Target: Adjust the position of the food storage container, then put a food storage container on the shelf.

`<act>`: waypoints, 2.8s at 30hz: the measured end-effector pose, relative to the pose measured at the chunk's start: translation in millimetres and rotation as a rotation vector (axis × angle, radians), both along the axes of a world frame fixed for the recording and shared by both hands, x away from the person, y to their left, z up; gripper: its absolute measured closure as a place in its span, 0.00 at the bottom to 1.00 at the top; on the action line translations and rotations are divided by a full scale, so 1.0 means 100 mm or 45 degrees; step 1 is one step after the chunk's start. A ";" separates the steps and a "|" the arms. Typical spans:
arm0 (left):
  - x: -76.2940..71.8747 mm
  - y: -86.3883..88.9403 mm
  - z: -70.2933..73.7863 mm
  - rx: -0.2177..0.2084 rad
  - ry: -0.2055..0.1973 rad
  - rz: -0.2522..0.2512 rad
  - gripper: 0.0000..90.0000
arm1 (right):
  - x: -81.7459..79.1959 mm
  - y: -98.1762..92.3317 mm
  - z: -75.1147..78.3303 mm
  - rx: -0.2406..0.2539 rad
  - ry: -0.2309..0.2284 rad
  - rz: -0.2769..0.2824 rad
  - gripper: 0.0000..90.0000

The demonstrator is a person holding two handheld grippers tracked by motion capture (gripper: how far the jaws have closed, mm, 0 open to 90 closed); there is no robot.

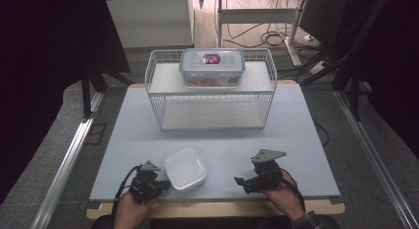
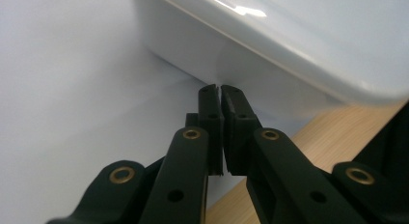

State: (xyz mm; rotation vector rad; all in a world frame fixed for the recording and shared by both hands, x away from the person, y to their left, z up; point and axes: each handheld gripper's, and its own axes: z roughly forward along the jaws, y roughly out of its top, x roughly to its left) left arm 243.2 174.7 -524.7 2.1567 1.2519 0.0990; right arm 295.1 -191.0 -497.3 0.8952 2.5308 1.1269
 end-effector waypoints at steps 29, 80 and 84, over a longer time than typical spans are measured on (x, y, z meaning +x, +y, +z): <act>0.63 -0.19 0.05 0.089 -0.176 -0.067 0.94 | 0.00 0.10 0.06 0.034 0.066 0.036 0.54; 0.21 -0.22 0.12 -0.116 -0.300 -0.161 0.17 | 0.17 -0.23 -0.02 0.094 -0.014 -0.024 0.09; 0.21 -0.24 0.12 -0.091 -0.326 -0.163 0.11 | 0.18 -0.25 -0.02 0.094 -0.010 -0.029 0.08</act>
